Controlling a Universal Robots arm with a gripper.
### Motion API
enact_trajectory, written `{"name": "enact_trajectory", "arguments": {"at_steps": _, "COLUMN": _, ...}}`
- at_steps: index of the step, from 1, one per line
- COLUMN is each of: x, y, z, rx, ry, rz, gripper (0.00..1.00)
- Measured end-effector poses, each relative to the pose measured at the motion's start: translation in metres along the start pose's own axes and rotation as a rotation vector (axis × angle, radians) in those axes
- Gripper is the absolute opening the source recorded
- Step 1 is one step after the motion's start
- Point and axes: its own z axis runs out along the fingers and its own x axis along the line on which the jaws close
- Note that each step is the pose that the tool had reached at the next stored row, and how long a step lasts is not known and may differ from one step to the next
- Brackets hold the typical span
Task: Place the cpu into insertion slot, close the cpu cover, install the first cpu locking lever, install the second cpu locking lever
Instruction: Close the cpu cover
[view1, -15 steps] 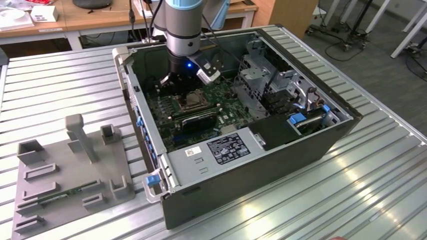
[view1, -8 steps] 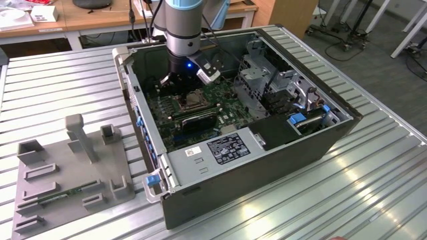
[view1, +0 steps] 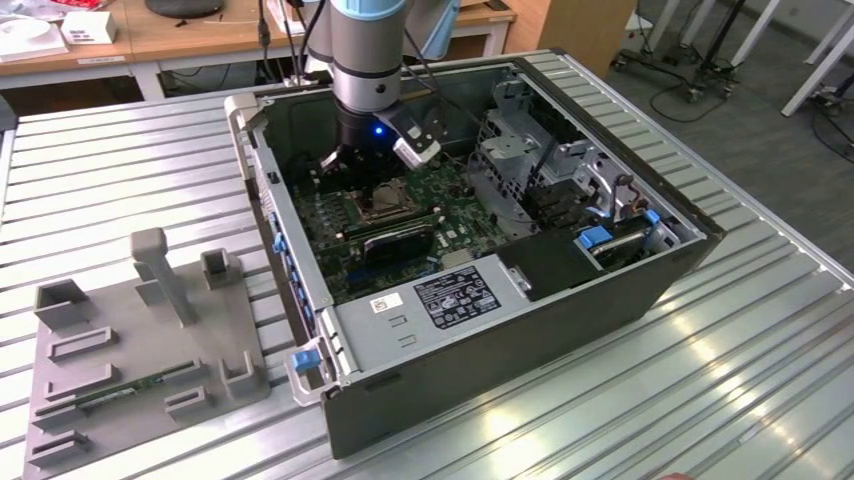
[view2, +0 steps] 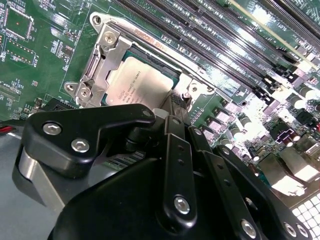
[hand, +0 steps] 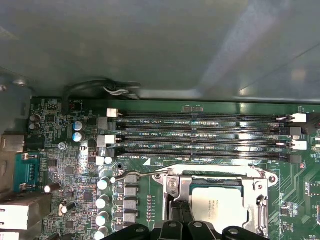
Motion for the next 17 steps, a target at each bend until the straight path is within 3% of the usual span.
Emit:
{"name": "enact_trajectory", "arguments": {"at_steps": 11, "x": 0.0000, "y": 0.0000, "z": -0.0001, "rx": -0.0001, "ry": -0.0001, "rz": 0.000, "gripper": 0.11}}
{"name": "enact_trajectory", "arguments": {"at_steps": 17, "x": -0.0001, "y": 0.0002, "z": -0.0058, "rx": -0.0004, "ry": -0.0003, "rz": 0.000, "gripper": 0.11}}
